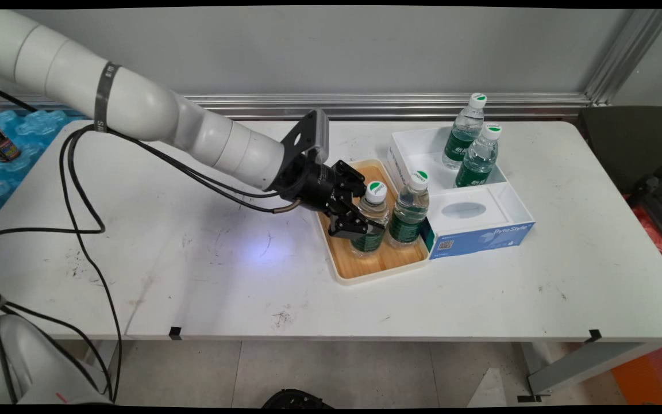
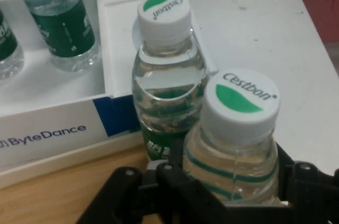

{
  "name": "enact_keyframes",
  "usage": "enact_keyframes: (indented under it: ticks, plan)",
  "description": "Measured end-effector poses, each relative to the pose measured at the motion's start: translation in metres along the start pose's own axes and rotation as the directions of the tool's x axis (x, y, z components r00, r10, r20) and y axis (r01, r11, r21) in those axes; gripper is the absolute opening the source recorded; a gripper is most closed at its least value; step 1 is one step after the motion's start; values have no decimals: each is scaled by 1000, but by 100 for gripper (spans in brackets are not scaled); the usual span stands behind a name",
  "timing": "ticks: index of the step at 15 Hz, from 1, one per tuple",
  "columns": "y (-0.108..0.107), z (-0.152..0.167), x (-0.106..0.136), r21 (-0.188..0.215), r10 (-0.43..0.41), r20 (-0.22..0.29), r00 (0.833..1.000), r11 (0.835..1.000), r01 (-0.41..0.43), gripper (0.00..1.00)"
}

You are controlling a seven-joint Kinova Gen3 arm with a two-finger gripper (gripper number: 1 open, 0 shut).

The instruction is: Place the picked object on the tray

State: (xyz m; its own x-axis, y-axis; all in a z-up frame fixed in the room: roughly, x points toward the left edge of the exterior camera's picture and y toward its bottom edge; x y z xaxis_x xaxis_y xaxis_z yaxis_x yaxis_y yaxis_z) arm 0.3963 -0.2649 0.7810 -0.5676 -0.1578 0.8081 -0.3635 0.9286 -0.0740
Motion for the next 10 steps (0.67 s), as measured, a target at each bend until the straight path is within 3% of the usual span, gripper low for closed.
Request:
enact_keyframes:
  ticks: [6, 7, 10]
  plan:
    - [2, 6, -5, 1, -1, 7, 1000, 1000, 1, 0]
    - [3, 7, -6, 1, -1, 8, 1000, 1000, 1, 100]
    - [3, 8, -8, 1, -2, 10, 1000, 1000, 2, 100]
